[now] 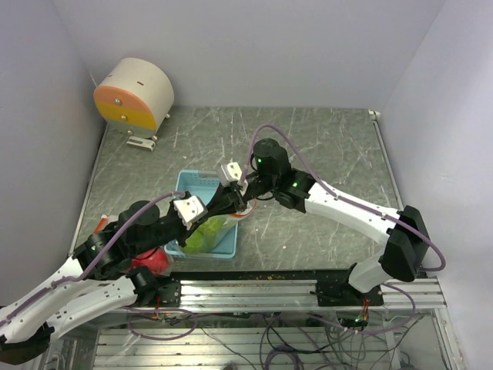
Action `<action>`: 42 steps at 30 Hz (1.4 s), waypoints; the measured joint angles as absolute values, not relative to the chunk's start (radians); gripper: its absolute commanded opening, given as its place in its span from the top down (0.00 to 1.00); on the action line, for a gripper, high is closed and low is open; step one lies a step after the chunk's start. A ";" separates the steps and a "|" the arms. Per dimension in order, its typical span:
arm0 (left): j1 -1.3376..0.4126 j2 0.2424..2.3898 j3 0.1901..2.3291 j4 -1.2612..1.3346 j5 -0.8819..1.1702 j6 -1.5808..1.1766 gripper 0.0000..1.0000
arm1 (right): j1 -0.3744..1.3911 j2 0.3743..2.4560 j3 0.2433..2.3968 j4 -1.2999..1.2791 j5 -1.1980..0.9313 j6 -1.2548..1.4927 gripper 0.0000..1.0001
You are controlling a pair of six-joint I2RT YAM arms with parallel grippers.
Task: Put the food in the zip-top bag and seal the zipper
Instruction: Zip the zipper on the food storage bag into the bin.
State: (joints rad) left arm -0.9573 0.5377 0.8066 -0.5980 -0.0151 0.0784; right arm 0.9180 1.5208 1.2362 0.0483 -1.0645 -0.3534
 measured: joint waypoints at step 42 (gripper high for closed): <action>-0.957 0.438 0.921 -0.520 -0.078 0.126 0.04 | 0.805 1.554 1.075 0.993 -1.194 0.576 1.00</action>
State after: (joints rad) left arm -0.9573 0.4381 0.9215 -0.5198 -0.0776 0.1261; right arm 0.8055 1.5536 1.0752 0.9932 -1.1938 0.5758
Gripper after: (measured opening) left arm 0.994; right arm 0.110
